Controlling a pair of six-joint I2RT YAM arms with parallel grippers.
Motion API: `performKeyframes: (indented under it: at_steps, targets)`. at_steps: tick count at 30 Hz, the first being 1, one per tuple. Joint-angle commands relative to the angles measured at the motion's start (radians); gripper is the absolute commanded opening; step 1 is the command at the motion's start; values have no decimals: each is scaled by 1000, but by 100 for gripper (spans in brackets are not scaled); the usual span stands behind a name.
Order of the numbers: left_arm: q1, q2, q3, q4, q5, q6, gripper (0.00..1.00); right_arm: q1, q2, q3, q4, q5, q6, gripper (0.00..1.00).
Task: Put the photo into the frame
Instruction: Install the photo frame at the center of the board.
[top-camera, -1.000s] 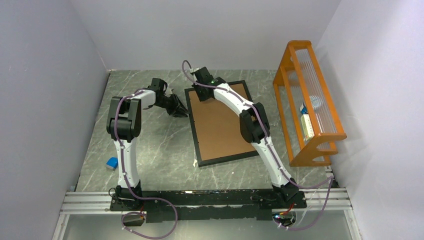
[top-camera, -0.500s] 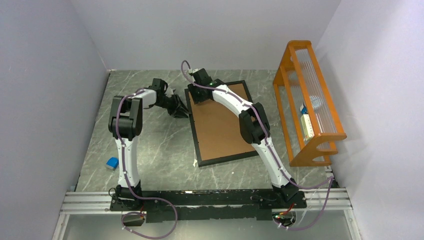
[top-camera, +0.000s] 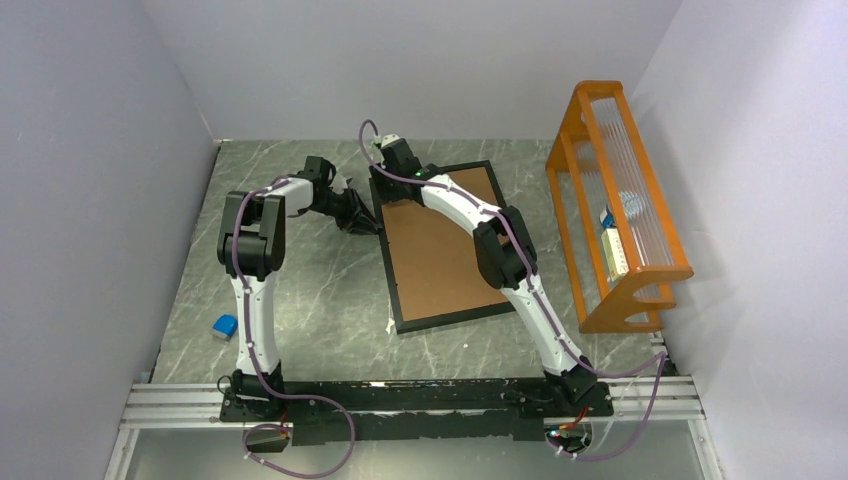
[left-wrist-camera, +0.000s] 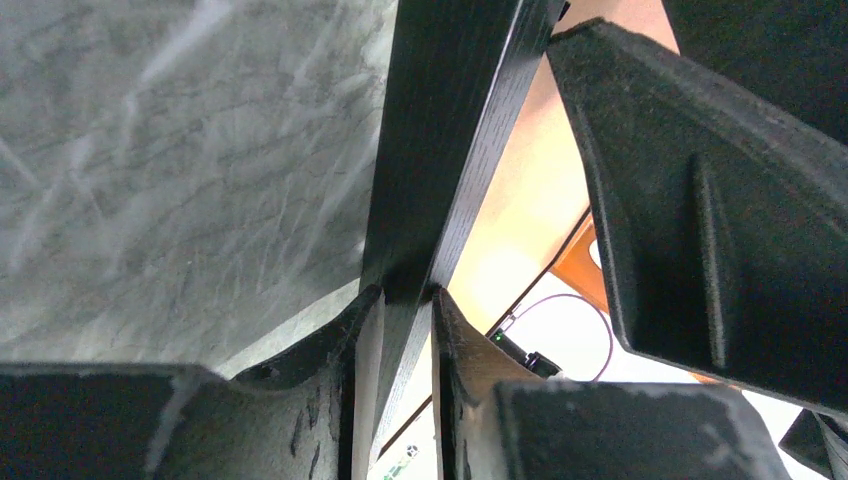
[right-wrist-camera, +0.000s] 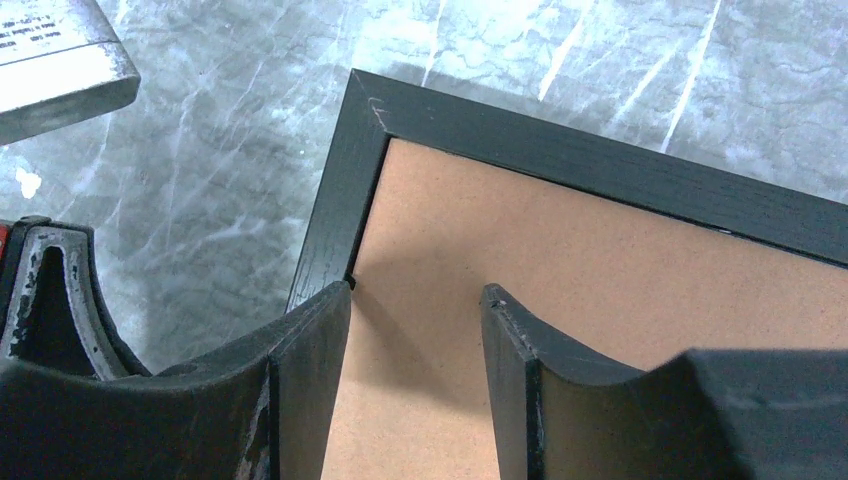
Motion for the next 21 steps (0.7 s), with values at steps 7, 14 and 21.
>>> performKeyframes:
  at_steps: [7,14,21]
  targets:
    - [-10,72,-34,-78,-134,61,26,17,58,35,-16,66,-61,50]
    - [-10,70,-42,-69,-133,58,26,72,127,95,-100,142,-166,49]
    - [-10,58,-57,-70,-142,62,25,72,182,156,-190,145,-166,41]
